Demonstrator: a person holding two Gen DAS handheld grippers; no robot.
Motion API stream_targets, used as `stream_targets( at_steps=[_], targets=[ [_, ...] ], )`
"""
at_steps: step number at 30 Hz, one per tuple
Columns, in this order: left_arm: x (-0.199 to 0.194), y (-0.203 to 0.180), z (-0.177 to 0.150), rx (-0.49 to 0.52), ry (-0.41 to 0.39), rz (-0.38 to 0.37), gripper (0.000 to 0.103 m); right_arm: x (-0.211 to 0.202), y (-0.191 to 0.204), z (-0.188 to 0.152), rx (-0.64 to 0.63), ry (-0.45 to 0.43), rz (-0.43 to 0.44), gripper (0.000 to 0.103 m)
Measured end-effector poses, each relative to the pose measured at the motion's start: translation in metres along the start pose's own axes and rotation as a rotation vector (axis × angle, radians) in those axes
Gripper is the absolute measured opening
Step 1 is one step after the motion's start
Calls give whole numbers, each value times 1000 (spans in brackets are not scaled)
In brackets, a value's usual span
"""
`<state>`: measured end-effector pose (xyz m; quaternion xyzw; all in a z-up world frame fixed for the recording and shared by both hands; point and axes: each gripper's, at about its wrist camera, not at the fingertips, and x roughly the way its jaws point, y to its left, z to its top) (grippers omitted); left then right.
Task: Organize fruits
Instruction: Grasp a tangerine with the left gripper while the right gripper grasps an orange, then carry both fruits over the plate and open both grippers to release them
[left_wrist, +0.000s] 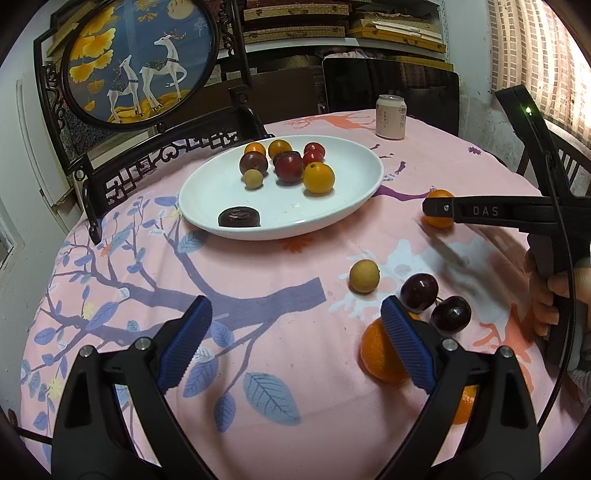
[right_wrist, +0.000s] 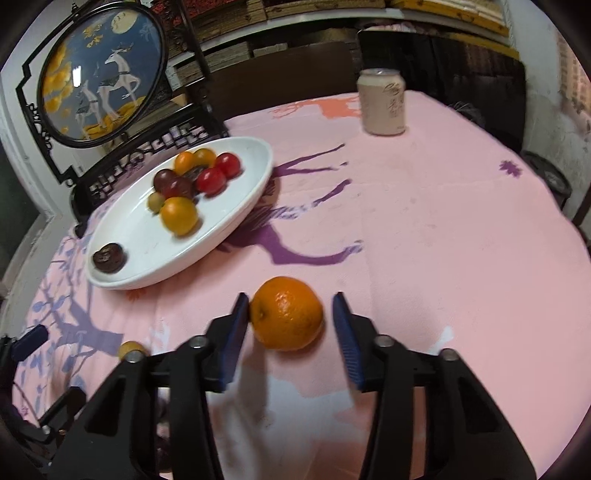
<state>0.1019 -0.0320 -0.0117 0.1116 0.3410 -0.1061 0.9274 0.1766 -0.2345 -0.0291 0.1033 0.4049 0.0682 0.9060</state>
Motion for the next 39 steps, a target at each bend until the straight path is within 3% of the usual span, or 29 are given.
stream_targets(
  at_steps=[5,10,14,17,21,23,28,30,32,34,39],
  targets=[
    [-4,-3,-2,7,-5,-35,95,-11,5,-7,-14,4,13,40],
    [-15,-23,-11,72,-12,-101,95,-49,0,-11,29,-84,66,40],
    [-3,-42,-19,156,49,-68,95,-57,-2,-17,49,-88,96,40],
    [5,-29,-17,90,73,-88,96,-55,-1,-17,45,-79,102,40],
    [8,-3,-13,-9,66,-13,96,-56,1,-18,40,-79,107,40],
    [13,8,-13,-60,79,-12,96,-55,2,-18,38,-74,111,40],
    [21,-3,-13,-3,100,-47,93,-55,9,-21,16,-72,118,40],
    [24,-6,-13,9,118,-71,81,-54,11,-22,4,-64,117,40],
    [25,-2,-14,-18,136,-131,47,-52,13,-23,-1,-60,114,40],
    [25,-1,-14,-35,137,-157,46,-51,14,-23,-4,-57,113,40],
    [12,0,-8,-22,80,-108,46,-51,14,-23,-3,-58,112,40]
  ],
)
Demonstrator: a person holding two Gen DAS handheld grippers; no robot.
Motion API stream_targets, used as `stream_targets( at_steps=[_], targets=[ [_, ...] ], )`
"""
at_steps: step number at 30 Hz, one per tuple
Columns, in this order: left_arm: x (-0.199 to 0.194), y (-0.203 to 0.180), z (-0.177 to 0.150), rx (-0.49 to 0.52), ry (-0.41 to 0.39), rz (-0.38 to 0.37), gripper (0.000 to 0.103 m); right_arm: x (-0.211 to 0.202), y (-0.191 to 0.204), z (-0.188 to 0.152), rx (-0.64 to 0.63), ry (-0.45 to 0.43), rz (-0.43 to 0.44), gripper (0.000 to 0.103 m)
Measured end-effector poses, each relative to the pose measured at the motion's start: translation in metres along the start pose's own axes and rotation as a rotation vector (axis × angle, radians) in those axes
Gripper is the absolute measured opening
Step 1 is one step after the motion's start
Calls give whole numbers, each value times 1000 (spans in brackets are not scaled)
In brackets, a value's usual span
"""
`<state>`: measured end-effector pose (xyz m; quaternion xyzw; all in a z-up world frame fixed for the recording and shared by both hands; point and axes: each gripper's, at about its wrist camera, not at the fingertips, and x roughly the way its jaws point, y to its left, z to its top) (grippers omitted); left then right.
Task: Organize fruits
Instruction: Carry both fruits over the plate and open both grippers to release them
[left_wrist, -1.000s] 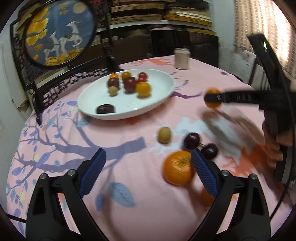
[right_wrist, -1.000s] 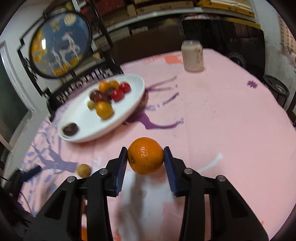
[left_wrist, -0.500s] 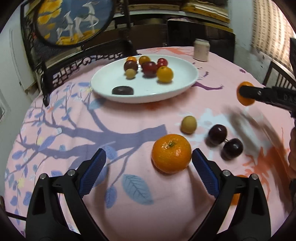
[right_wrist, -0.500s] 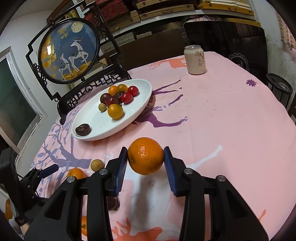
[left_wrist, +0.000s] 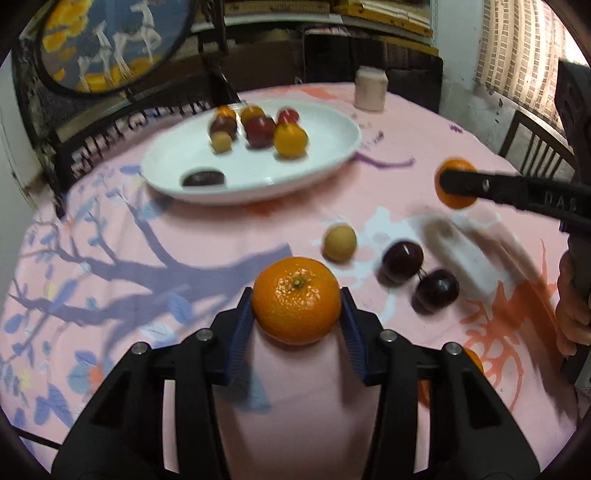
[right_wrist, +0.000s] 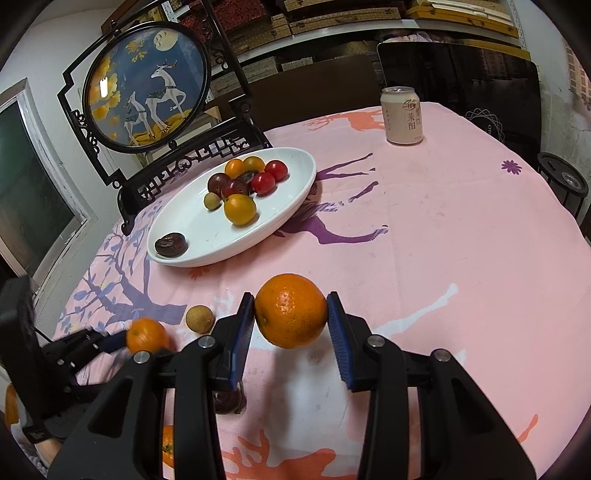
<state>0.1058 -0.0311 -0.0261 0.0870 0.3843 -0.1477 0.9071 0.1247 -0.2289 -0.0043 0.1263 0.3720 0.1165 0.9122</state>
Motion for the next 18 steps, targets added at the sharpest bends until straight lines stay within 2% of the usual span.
stream_targets(
  at_steps=[2,5,10,15,16,18],
  targets=[
    [-5,11,10,-33,-27,22,46,1,0,1,1,-2,2,40],
    [-4,32,32,-73,-54,96,46,6,5,10,0,-2,22,40],
    [15,75,76,-198,-65,92,46,20,32,44,-57,-27,20,40],
    [40,93,101,-234,-71,124,47,57,59,67,-97,-2,38,40],
    [44,95,102,-241,-74,125,47,68,64,68,-105,6,43,40],
    [50,102,105,-267,-85,115,58,79,68,68,-111,17,54,41]
  ],
)
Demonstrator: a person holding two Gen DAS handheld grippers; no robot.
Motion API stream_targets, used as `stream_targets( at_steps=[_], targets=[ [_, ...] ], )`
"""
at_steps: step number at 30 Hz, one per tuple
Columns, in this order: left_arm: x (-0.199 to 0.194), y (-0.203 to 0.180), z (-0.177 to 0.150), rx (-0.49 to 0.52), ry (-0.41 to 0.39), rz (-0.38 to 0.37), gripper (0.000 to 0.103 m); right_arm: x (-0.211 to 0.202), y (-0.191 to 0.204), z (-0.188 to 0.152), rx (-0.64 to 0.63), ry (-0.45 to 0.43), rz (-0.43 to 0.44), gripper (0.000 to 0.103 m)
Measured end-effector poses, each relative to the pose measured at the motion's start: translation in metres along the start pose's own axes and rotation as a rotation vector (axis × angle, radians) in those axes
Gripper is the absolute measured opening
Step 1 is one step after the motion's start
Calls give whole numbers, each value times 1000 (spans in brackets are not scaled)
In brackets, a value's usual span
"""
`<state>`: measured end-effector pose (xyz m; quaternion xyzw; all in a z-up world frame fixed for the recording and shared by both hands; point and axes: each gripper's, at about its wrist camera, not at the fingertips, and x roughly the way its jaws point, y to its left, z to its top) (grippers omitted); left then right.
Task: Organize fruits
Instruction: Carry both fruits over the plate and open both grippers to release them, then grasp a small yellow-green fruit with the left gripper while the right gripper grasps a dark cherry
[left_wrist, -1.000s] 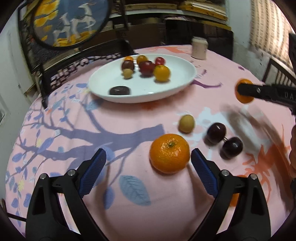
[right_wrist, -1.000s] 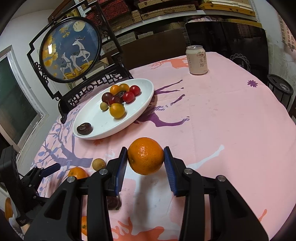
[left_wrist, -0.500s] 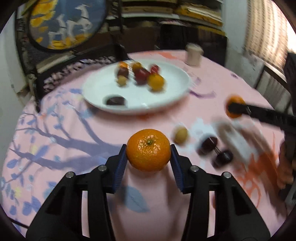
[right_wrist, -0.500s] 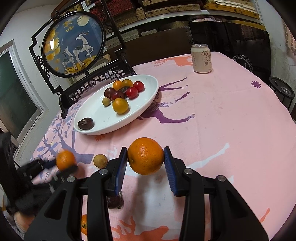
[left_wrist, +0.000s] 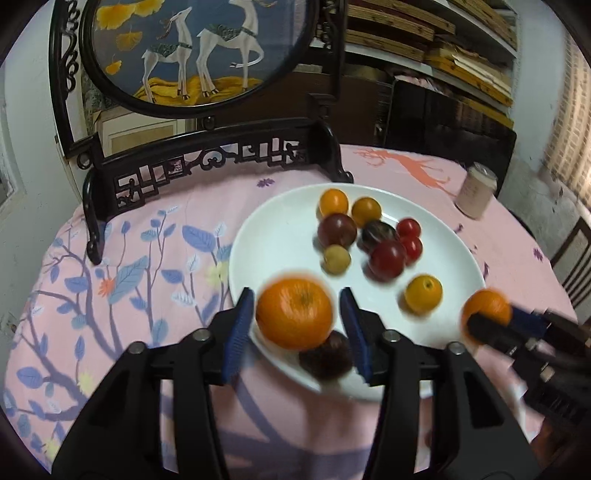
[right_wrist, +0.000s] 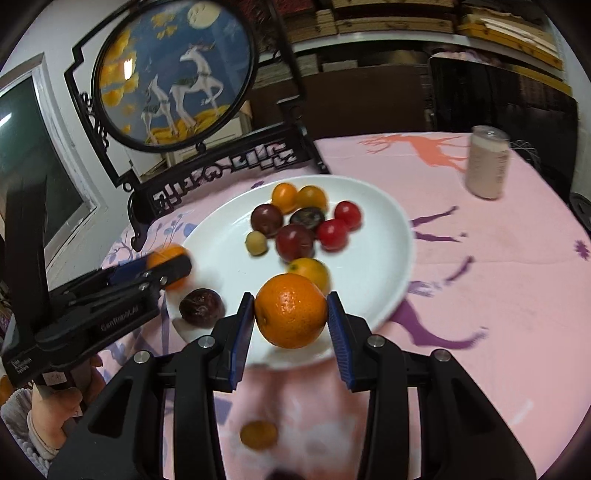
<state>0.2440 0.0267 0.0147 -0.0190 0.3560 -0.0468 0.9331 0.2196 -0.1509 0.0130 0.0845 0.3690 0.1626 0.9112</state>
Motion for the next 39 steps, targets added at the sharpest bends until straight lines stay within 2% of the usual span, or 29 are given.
stream_targets(
  at_steps=[1,2,7,13,19,22,26,34,39],
  targets=[
    [2,2,0,-10,-2,-12,67,6,0,0,2,12,10,41],
    [5,3,0,-14,3,-34,69,10,-2,-1,5,21,18,45],
    [10,3,-5,4,26,-33,69,5,-13,-3,30,9,16,46],
    [-5,-5,-21,55,12,-6,69,-15,-14,-13,30,-8,9,46],
    [-18,-10,-39,68,13,-5,77,-36,-11,-31,3,-31,-5,48],
    [-28,-11,-50,80,4,17,85,-45,-11,-42,1,-29,1,51],
    [-37,-8,-63,63,7,28,90,-57,-11,-57,-16,-23,-9,57],
    [-56,-1,-81,33,4,57,98,-73,-5,-92,-46,27,6,58],
    [-64,1,-88,23,1,62,99,-75,1,-108,-83,49,-10,58]
  ],
)
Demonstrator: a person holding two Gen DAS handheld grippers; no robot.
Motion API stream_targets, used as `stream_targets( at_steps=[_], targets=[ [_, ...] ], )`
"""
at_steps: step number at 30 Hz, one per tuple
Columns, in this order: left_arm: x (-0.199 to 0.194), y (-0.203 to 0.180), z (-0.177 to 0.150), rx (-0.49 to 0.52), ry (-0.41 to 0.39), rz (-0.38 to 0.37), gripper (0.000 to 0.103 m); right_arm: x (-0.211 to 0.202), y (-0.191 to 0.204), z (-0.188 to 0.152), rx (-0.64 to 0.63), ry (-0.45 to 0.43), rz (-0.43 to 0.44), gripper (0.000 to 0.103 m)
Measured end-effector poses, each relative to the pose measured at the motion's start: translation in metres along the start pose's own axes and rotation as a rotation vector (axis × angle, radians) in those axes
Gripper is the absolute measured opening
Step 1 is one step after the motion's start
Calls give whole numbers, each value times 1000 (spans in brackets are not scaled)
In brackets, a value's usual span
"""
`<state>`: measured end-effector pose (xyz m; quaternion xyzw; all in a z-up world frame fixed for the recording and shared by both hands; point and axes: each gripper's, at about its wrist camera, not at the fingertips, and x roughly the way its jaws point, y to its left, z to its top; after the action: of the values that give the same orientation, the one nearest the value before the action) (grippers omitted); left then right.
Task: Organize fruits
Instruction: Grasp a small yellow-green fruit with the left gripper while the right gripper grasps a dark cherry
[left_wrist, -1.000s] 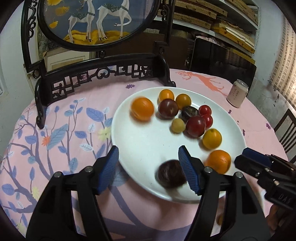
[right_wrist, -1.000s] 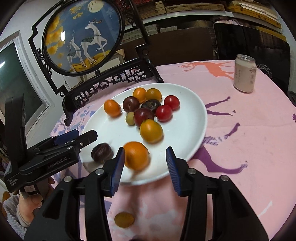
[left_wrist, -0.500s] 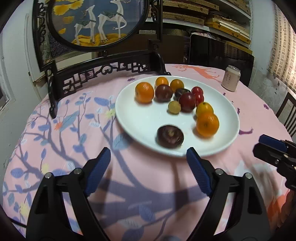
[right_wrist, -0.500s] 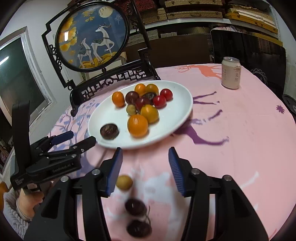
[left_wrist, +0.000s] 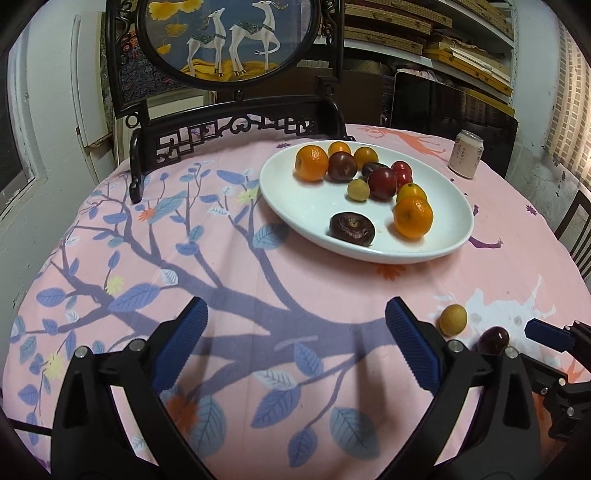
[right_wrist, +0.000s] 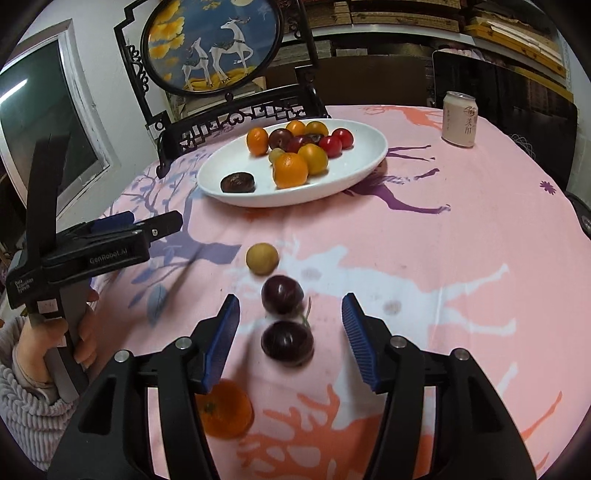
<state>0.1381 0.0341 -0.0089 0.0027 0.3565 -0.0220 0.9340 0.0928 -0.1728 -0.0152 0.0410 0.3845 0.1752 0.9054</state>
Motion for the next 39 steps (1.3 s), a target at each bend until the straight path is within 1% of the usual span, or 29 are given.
stream_targets(
  at_steps=[7,10,13,15,16,17,18,20,22,24,26,29,31,35,39],
  targets=[
    [-3,-4,-4,16,4,-2,99,-3,0,-3,-8,-26,-12,58],
    [-1,-7,-4,28,12,1,99,3,5,0,-32,-22,-9,58],
    [1,-10,-5,42,20,5,99,11,9,3,-53,-7,-10,56],
    [1,-11,-5,48,21,4,99,20,11,5,-65,21,-25,41],
    [1,-12,-5,51,22,1,99,24,10,5,-59,41,-17,38],
    [1,-12,-5,53,23,0,99,29,8,4,-46,65,4,32],
    [1,-13,-5,55,23,-1,99,30,7,4,-39,73,15,29],
    [2,-14,-5,60,26,-4,99,25,5,5,-31,52,20,28],
    [2,-17,-6,68,28,-14,99,13,0,8,-6,8,30,28],
    [2,-20,-7,79,31,-33,99,2,-10,12,33,-31,27,28],
    [1,-29,-8,97,32,-71,99,-8,-24,15,86,-61,25,28],
    [5,-48,-10,159,42,-106,99,-16,-37,19,137,-90,28,28],
    [9,-64,-10,204,50,-109,99,-20,-41,20,159,-104,30,28],
    [15,-85,-5,240,57,-116,99,-23,-43,20,172,-107,38,28],
    [25,-102,-5,306,69,-83,97,-24,-45,20,182,-108,43,28]
  ],
)
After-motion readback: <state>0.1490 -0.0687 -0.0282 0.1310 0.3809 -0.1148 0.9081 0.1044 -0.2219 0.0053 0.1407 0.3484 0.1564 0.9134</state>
